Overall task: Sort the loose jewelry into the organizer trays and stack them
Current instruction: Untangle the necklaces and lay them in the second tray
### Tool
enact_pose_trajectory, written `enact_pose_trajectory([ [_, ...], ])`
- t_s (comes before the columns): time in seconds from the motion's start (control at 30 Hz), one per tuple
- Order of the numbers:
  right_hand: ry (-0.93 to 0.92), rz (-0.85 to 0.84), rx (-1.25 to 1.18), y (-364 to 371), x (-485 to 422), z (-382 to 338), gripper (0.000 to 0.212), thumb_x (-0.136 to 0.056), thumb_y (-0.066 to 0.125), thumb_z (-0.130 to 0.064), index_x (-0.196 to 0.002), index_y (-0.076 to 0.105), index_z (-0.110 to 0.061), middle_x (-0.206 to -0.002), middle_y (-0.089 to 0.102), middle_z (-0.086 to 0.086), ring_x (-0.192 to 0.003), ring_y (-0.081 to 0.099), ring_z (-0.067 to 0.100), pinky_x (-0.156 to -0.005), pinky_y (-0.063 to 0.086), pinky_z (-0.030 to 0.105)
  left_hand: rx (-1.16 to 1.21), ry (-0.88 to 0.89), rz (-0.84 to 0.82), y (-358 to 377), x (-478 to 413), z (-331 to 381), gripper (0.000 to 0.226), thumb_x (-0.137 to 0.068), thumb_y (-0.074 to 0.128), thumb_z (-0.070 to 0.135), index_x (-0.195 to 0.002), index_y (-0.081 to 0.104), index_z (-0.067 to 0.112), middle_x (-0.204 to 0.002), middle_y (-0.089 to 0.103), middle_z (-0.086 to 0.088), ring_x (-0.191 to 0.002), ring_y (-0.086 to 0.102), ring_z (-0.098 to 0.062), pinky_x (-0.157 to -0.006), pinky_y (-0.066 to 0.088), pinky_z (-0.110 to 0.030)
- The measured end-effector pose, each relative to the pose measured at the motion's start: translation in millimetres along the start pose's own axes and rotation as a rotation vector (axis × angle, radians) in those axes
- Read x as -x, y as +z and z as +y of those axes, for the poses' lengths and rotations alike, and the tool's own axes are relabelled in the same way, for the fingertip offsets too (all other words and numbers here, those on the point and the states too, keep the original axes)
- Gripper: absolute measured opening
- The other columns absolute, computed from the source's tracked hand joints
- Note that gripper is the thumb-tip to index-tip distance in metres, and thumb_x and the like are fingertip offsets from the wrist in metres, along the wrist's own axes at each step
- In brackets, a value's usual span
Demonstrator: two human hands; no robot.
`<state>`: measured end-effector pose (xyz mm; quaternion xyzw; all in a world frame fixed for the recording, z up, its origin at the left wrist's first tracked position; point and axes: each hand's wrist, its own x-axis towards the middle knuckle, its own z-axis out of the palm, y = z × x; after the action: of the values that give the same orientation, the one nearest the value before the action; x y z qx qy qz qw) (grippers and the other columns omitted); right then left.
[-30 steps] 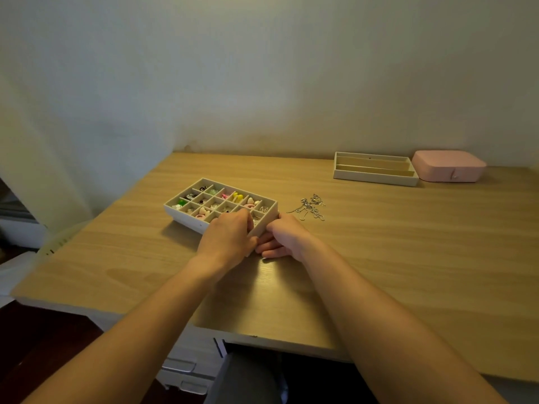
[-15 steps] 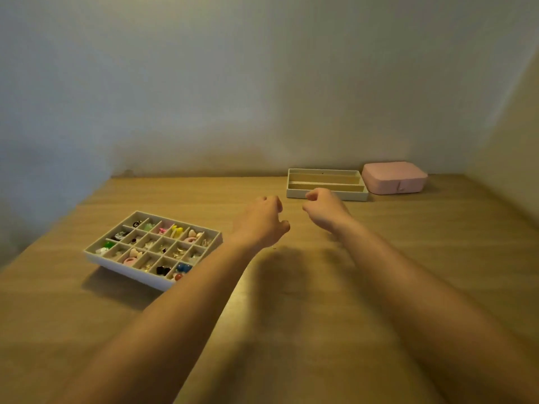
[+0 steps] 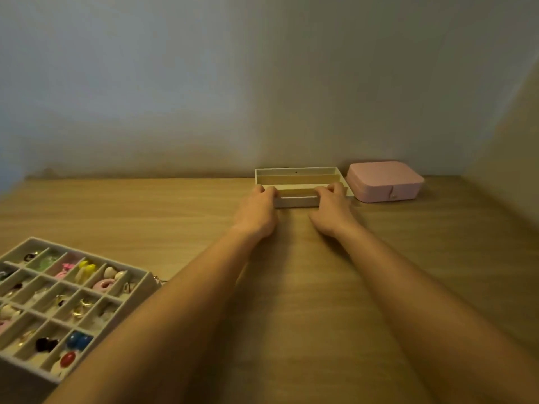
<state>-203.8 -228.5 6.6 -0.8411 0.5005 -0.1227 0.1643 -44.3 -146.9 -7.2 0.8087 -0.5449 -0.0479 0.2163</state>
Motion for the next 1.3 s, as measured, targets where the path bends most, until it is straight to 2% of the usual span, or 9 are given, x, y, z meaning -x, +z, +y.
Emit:
enact_pose_trajectory([
  [0.17,-0.01,0.071,-0.001,-2,13,-3,0.036,-0.095,0.063,-0.01,-0.13,0.061,-0.018,-0.135,0.05,0.004,-0.114,0.056,0.024,-0.087,0.051,0.035,-0.053,0.008,0.114,-8,15,1,0.024,-0.096,0.056,0.014,-0.115,0.068,0.023,-0.118,0.061,-0.005,-0.108,0.06,-0.032,-0.091,0.052,-0.043],
  [0.33,-0.052,0.152,0.142,-22,57,-10,0.014,-0.094,0.066,-0.017,-0.106,0.068,-0.024,-0.107,0.064,-0.002,-0.088,0.058,0.017,-0.067,0.044,0.032,-0.106,0.126,0.234,-38,63,9,0.01,-0.097,0.059,0.022,-0.105,0.064,0.023,-0.113,0.059,0.002,-0.088,0.057,-0.022,-0.073,0.05,-0.037],
  [0.5,-0.201,0.085,0.171,-48,120,-17,0.009,-0.089,0.068,-0.024,-0.088,0.064,-0.032,-0.093,0.064,-0.007,-0.083,0.06,0.014,-0.068,0.051,0.033,-0.115,0.197,0.265,-72,134,14,0.01,-0.098,0.058,0.027,-0.104,0.065,0.025,-0.108,0.059,0.007,-0.085,0.056,-0.017,-0.068,0.044,-0.031],
  [0.73,-0.361,-0.18,0.145,-68,224,-38,0.015,-0.078,0.079,-0.02,-0.077,0.066,-0.027,-0.082,0.064,-0.009,-0.078,0.062,0.012,-0.067,0.056,0.031,-0.042,0.206,0.082,-108,248,-1,0.007,-0.091,0.066,0.03,-0.098,0.068,0.028,-0.1,0.06,0.011,-0.093,0.056,-0.013,-0.079,0.047,-0.03],
  [0.87,-0.42,-0.272,0.184,-59,279,-49,0.015,-0.079,0.079,-0.021,-0.08,0.066,-0.027,-0.084,0.063,-0.009,-0.077,0.06,0.009,-0.068,0.056,0.029,0.037,0.228,-0.071,-120,307,-17,0.014,-0.088,0.074,0.026,-0.089,0.064,0.035,-0.089,0.059,0.018,-0.079,0.055,-0.001,-0.065,0.038,-0.011],
  [1.0,-0.527,-0.341,0.234,-33,313,-59,0.013,-0.076,0.077,-0.022,-0.081,0.065,-0.024,-0.081,0.058,-0.012,-0.076,0.059,0.012,-0.068,0.054,0.031,0.023,0.213,-0.351,-128,336,-35,0.006,-0.086,0.076,0.036,-0.089,0.072,0.032,-0.081,0.064,0.018,-0.074,0.059,0.001,-0.059,0.04,-0.01],
  [1.1,-0.583,-0.389,0.249,-16,321,-70,0.013,-0.076,0.075,-0.021,-0.083,0.065,-0.022,-0.081,0.056,-0.012,-0.078,0.058,0.015,-0.068,0.052,0.033,0.115,0.134,-0.301,-135,333,-47,0.021,-0.092,0.067,0.047,-0.088,0.075,0.028,-0.081,0.07,0.012,-0.074,0.063,-0.003,-0.062,0.046,-0.017],
  [1.2,-0.623,-0.385,0.222,-7,317,-84,0.012,-0.077,0.072,-0.019,-0.082,0.063,-0.025,-0.077,0.052,-0.013,-0.078,0.056,0.015,-0.062,0.046,0.029,0.035,0.029,-0.067,-133,313,-62,0.016,-0.099,0.059,0.032,-0.103,0.072,0.024,-0.1,0.07,0.006,-0.091,0.064,-0.015,-0.078,0.052,-0.033],
  [1.3,-0.617,-0.434,0.172,-3,309,-98,0.012,-0.08,0.072,-0.017,-0.085,0.066,-0.025,-0.077,0.055,-0.013,-0.074,0.056,0.013,-0.058,0.042,0.026,0.115,-0.057,-0.079,-128,295,-77,0.027,-0.101,0.054,0.02,-0.125,0.066,0.021,-0.125,0.068,0.001,-0.114,0.062,-0.018,-0.097,0.051,-0.037],
])
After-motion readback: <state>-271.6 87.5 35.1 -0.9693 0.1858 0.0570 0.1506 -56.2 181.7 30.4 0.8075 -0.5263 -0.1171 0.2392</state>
